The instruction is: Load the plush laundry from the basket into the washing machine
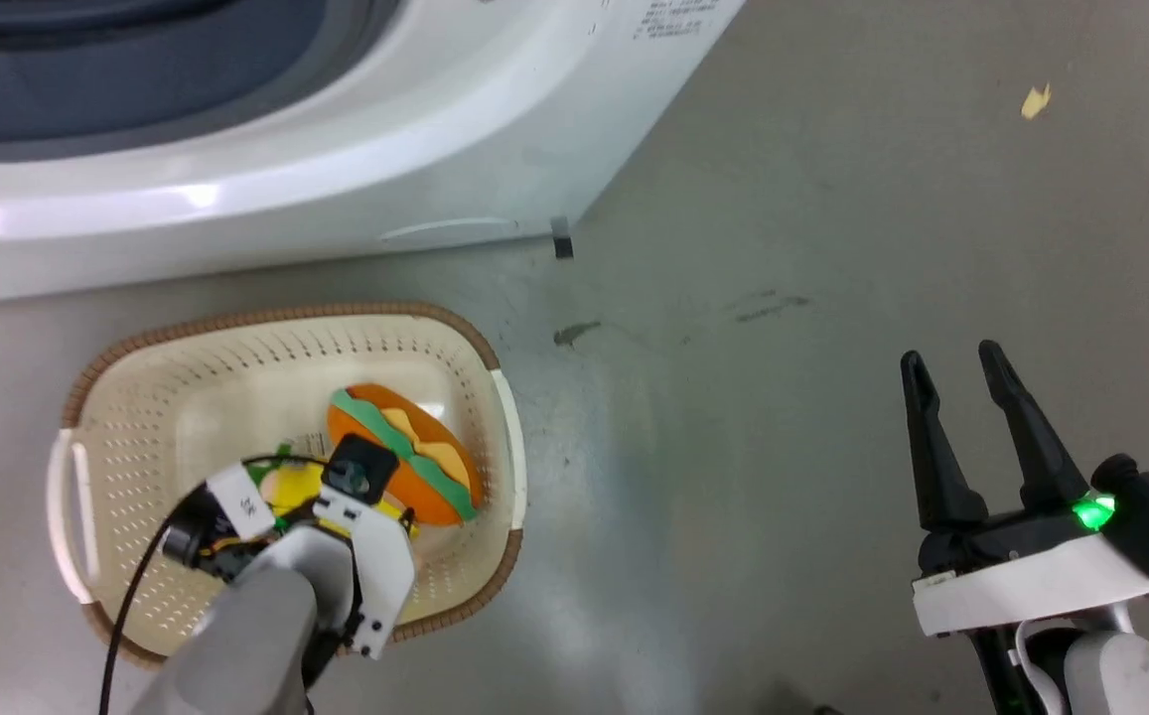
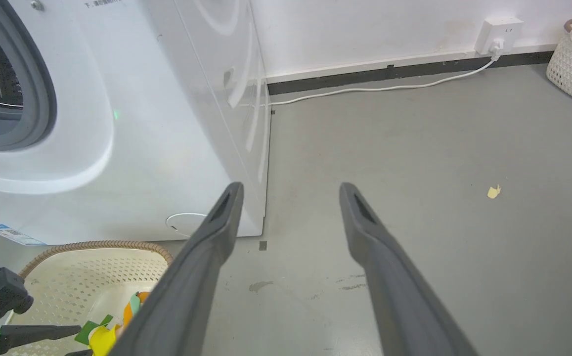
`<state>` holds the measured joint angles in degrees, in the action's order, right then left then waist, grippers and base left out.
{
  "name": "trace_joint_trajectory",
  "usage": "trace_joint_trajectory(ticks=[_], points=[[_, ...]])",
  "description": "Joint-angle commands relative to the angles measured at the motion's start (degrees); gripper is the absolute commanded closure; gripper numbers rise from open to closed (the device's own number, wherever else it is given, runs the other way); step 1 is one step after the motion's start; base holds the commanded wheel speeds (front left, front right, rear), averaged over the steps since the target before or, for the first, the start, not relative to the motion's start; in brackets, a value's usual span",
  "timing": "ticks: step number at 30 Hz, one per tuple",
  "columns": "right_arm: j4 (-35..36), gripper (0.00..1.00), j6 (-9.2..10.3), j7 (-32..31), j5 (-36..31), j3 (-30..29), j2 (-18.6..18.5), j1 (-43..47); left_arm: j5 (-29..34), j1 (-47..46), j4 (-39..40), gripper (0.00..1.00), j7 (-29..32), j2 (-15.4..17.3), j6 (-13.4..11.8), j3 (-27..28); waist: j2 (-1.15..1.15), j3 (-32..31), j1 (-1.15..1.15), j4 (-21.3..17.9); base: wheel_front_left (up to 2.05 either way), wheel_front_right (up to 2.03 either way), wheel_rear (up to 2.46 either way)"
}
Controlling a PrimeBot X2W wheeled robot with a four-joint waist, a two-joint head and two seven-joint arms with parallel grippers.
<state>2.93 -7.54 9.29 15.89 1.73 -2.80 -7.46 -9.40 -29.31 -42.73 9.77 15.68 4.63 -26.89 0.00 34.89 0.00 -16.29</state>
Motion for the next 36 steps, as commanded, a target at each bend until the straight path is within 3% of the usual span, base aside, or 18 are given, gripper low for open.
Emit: trace_joint_trajectory(ticks=[1, 12, 28, 29, 30, 31, 36], points=[[0.6, 0.0, 0.04, 0.7, 0.9, 0.1, -0.1, -1.1, -0.8, -2.2, -1.2, 0.0, 0.9, 1.0, 0.2, -1.5, 0.0, 1.6, 0.0, -0.6, 0.0, 0.0, 0.0], [1.7, 0.0, 0.04, 2.0, 3.9, 0.2, -0.1, -2.0, -4.2, -10.5, -6.1, 0.0, 6.5, 4.9, 0.9, -9.1, 0.0, 8.2, 0.0, -2.4, 0.0, 0.0, 0.0], [2.1, 0.0, 0.05, 3.9, 8.9, 0.8, -0.1, -3.1, -7.0, -21.5, -15.9, 0.0, 9.3, 7.3, 1.2, -17.4, 0.0, 17.2, 0.0, -5.0, 0.0, 0.0, 0.0], [2.1, 0.0, 0.05, 4.0, 9.1, 0.8, -0.1, -3.2, -7.3, -21.9, -16.7, 0.07, 9.7, 7.4, 1.3, -17.9, 0.0, 17.6, 0.0, -5.2, 0.0, 0.0, 0.0], [2.1, 0.0, 0.05, 4.1, 9.3, 0.9, -0.1, -3.4, -7.7, -22.2, -17.5, 0.73, 9.9, 7.5, 1.4, -18.3, 0.0, 18.1, 0.0, -5.4, 0.0, 0.0, 0.0], [2.1, 0.0, 0.05, 4.2, 9.6, 0.9, -0.1, -3.5, -8.1, -22.5, -18.2, 1.0, 10.0, 7.6, 1.5, -18.7, 0.0, 18.5, 0.0, -5.6, 0.0, 0.0, 0.0], [1.7, 0.0, 0.05, 4.8, 10.9, 1.5, -0.1, -4.8, -10.1, -23.8, -21.4, 1.0, 8.8, 8.7, 1.8, -20.3, 0.0, 19.8, 0.0, -7.1, 0.0, 0.0, 0.0]])
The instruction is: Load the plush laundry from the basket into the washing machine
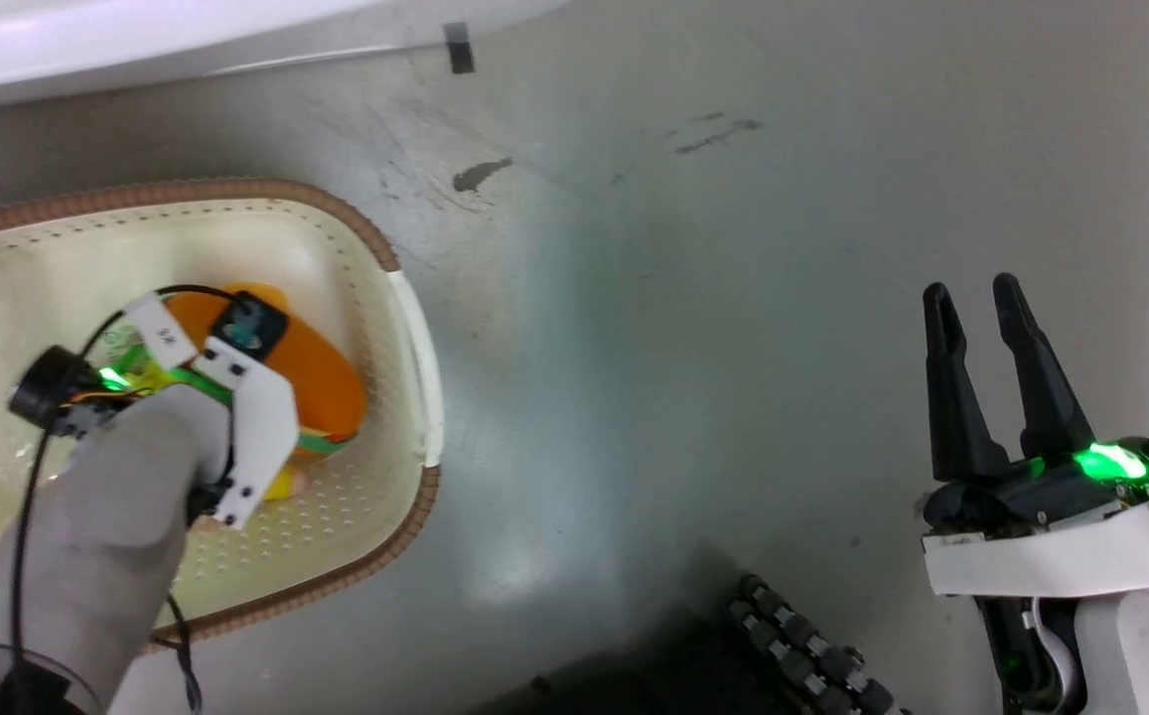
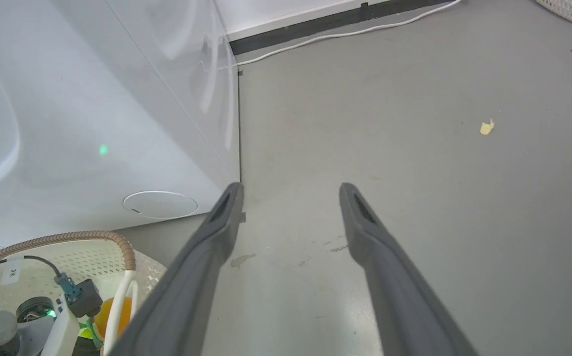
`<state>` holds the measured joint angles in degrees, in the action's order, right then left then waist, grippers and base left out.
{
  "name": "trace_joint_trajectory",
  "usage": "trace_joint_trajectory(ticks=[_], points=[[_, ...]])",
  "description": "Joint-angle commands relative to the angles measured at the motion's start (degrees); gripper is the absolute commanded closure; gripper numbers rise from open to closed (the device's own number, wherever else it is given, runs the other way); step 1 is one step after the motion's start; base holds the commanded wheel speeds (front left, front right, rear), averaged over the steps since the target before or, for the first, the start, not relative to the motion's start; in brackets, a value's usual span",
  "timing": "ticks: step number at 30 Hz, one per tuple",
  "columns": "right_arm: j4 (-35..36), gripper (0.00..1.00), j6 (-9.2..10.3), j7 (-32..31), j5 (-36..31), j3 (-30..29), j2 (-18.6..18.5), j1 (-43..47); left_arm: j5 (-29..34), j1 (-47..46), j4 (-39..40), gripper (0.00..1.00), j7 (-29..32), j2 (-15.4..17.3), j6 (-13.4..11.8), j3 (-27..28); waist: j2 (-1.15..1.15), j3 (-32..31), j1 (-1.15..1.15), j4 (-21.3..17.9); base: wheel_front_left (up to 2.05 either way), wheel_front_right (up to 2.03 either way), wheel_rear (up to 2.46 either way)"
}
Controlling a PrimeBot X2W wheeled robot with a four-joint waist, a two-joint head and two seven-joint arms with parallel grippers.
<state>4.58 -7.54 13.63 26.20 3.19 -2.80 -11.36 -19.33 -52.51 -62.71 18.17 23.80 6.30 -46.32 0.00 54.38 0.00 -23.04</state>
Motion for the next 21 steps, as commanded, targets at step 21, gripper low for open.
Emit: trace_joint_trajectory(ticks=[21], points=[[-3.4, 0.0, 0.05, 1.4, -11.4, -4.6, -0.1, 3.1, -10.6, 13.6, -5.2, 1.0, -22.4, -7.8, -0.1, 0.8, 0.0, -30.4, 0.0, 8.1, 0.0, 0.0, 0.0]])
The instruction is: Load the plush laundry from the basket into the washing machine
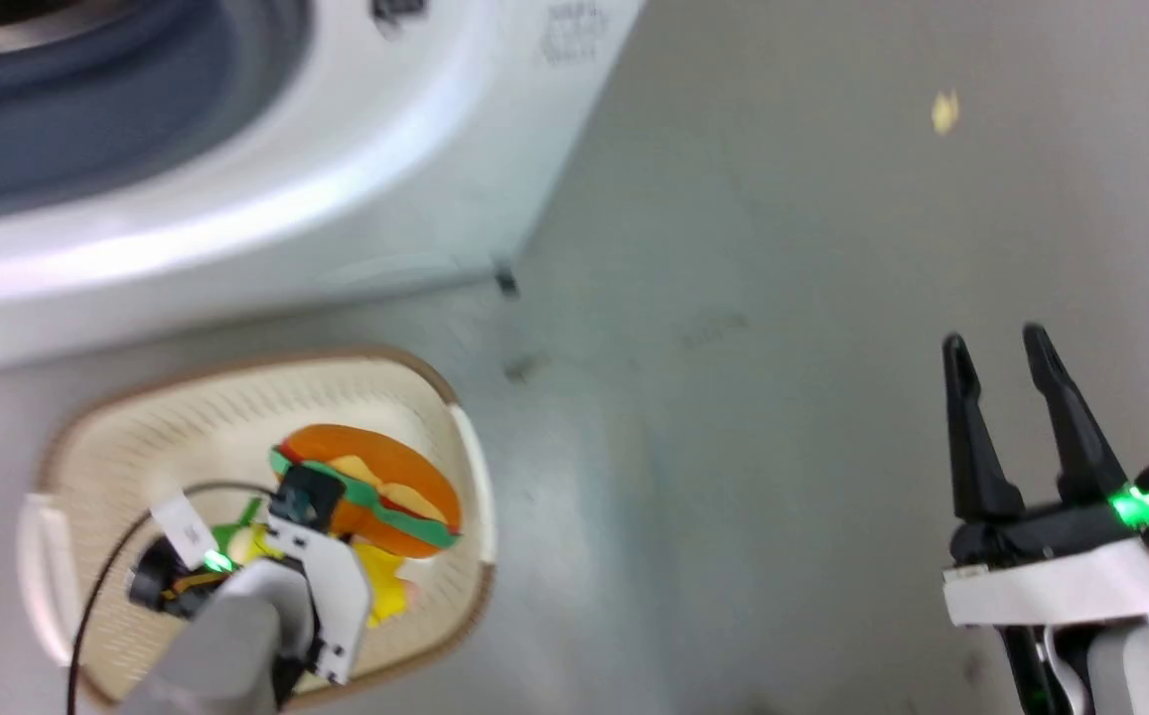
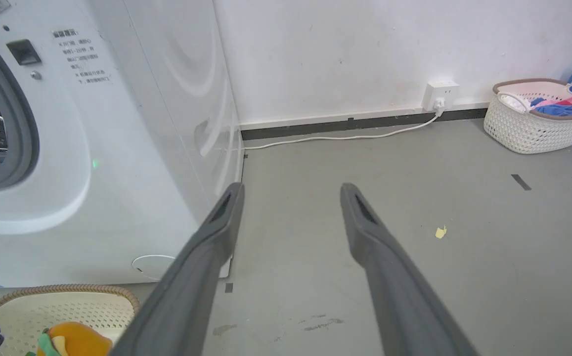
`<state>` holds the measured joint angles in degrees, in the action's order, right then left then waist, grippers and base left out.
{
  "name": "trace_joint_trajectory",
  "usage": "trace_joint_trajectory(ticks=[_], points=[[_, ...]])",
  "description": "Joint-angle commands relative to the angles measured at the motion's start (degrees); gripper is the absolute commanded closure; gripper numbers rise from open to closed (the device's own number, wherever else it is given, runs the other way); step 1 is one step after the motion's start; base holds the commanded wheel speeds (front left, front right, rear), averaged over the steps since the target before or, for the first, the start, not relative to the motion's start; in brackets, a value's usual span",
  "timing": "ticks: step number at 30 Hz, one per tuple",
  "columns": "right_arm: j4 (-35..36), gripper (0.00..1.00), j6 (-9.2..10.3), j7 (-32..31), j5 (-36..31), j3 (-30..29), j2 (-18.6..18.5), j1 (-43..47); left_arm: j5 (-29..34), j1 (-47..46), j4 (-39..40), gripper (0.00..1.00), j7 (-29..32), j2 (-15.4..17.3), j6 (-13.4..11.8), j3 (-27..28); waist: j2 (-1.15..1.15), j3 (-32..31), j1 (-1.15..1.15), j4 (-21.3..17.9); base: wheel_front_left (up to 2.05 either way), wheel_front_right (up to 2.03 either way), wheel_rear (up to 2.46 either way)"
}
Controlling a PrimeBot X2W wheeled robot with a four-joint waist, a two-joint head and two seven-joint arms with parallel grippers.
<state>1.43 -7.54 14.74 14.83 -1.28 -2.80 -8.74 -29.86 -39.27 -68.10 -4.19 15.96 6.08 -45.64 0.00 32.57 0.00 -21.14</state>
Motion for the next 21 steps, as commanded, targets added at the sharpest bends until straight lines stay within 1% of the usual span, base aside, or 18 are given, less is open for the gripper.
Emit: trace_joint_trajectory(ticks=[1, 6, 9, 11, 15, 18, 21], points=[[-0.3, 0.0, 0.05, 0.3, -0.6, -0.5, -0.1, 1.1, -0.5, 1.1, 0.3, 1.0, -1.5, -0.4, 0.2, 0.3, 0.0, -9.9, 0.0, 6.9, 0.0, 0.0, 0.0], [-0.4, 0.0, 0.05, 0.3, -2.6, -1.6, -0.1, 3.7, -2.7, 5.0, 1.4, 1.0, -8.1, -2.3, -0.1, 2.1, 0.0, -15.8, 0.0, 10.3, 0.0, 0.0, 0.0], [-0.6, 0.0, 0.05, 0.3, -3.4, -2.0, -0.1, 5.3, -3.7, 7.5, 3.9, 1.0, -10.2, -3.0, -1.1, 3.6, 0.0, -18.7, 0.0, 12.0, 0.0, 0.0, 0.0], [-0.6, 0.0, 0.05, 0.3, -3.7, -2.2, -0.1, 6.1, -4.1, 9.2, 6.8, 1.0, -10.7, -3.1, -2.1, 5.0, 0.0, -20.1, 0.0, 13.0, 0.0, 0.0, 0.0], [-0.5, 0.0, 0.05, 0.3, -4.1, -2.2, -0.1, 7.5, -2.5, 13.9, 19.6, 1.0, -10.8, -1.9, -5.4, 9.9, 0.0, -22.1, 0.0, 14.4, 0.0, 0.0, 0.0], [-0.5, 0.0, 0.05, 0.3, -4.2, -2.0, -0.1, 8.2, -0.3, 18.5, 30.1, 1.0, -10.8, -1.2, -7.9, 14.8, 0.0, -23.2, 0.0, 14.9, 0.0, 0.0, 0.0], [-0.3, 0.0, 0.05, 0.3, -4.2, -1.9, -0.1, 8.7, 2.2, 22.6, 39.7, 1.0, -10.8, -1.3, -9.6, 19.7, 0.0, -23.6, 0.0, 15.1, 0.0, 0.0, 0.0]])
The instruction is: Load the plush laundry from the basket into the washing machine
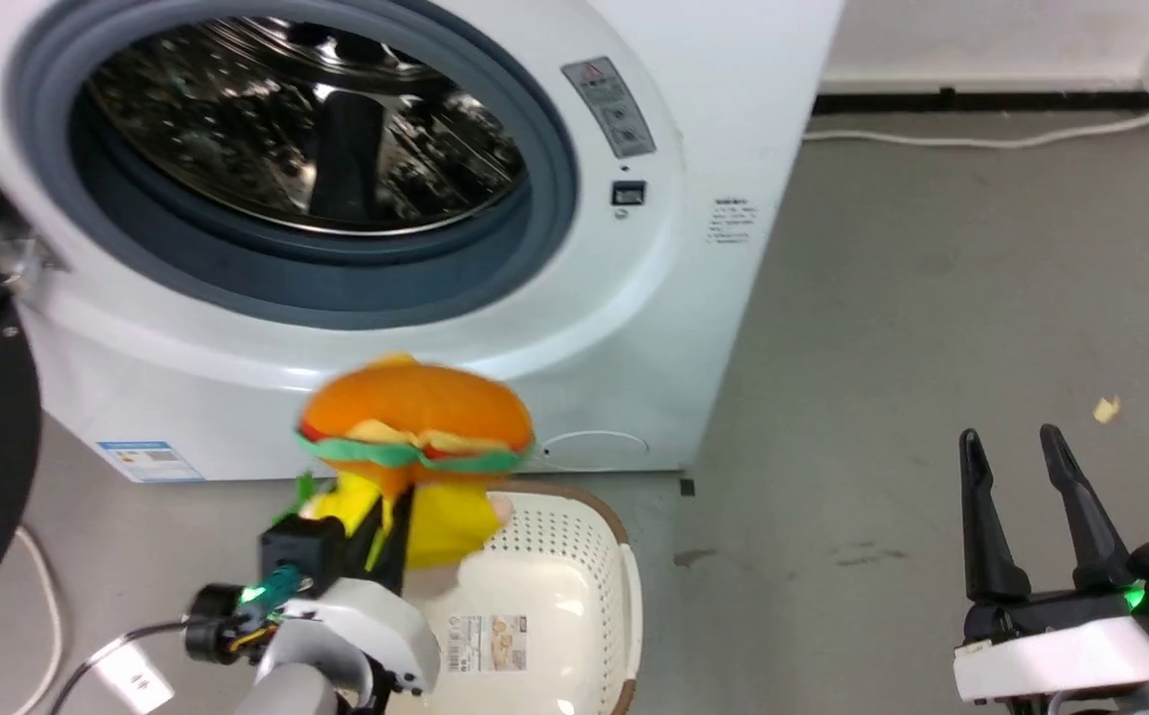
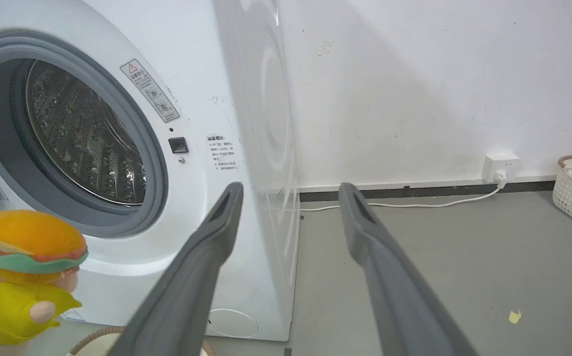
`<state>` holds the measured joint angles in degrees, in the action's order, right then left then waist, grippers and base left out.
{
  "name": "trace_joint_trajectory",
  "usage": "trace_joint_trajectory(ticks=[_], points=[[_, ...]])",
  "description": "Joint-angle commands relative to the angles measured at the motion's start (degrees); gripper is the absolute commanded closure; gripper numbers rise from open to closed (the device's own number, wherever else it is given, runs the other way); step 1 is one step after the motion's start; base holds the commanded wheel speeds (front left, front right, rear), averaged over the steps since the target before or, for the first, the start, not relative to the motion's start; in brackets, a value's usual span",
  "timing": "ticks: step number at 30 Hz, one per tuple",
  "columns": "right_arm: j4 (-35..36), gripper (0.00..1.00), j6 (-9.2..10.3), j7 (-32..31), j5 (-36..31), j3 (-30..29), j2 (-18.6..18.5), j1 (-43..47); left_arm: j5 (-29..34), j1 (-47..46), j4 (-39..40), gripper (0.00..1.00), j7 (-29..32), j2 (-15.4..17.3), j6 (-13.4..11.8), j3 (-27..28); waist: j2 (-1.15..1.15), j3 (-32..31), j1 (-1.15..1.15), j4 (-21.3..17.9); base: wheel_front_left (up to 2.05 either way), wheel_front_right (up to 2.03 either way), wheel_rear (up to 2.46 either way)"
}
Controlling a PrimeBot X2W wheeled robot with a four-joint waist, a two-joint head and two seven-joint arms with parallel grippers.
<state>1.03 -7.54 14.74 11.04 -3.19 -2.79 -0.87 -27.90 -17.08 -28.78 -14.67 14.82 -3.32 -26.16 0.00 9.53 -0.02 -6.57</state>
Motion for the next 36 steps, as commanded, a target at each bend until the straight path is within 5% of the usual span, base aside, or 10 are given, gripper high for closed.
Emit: trace_joint_trajectory(ticks=[1, 8, 15, 27, 36], points=[[0.2, 0.0, 0.05, 0.3, -0.4, 0.1, -0.1, 0.9, 1.1, 1.5, 3.3, 1.0, -0.3, -0.3, -0.6, 1.7, 0.0, -0.5, 0.02, 0.5, 0.0, 0.0, 0.0], [1.4, 0.0, 0.05, 0.3, -0.2, 0.9, -0.1, 0.4, 6.7, 3.8, 19.0, 1.0, -0.3, -1.3, -0.4, 10.5, 0.0, 2.7, 0.02, -0.7, 0.0, 0.0, 0.0], [2.9, 0.0, 0.05, 0.3, 0.8, 1.2, -0.1, -2.7, 7.1, -4.2, 22.6, 1.0, -0.1, 1.2, 1.8, 16.0, 0.0, 11.3, 0.02, -2.9, 0.0, 0.0, 0.0], [4.3, 0.0, 0.05, 0.3, 5.2, 2.5, -0.1, -8.9, 8.1, -32.7, 14.8, 1.0, 15.1, 12.0, 5.5, 18.0, 0.0, 27.3, 0.02, -9.2, 0.0, 0.0, 0.0], [4.0, 0.0, 0.05, 0.3, 8.5, 4.1, -0.1, -12.1, 11.5, -56.4, -0.5, 1.0, 25.3, 18.4, 9.0, 14.5, 0.0, 34.9, 0.02, -13.2, 0.0, 0.0, 0.0]])
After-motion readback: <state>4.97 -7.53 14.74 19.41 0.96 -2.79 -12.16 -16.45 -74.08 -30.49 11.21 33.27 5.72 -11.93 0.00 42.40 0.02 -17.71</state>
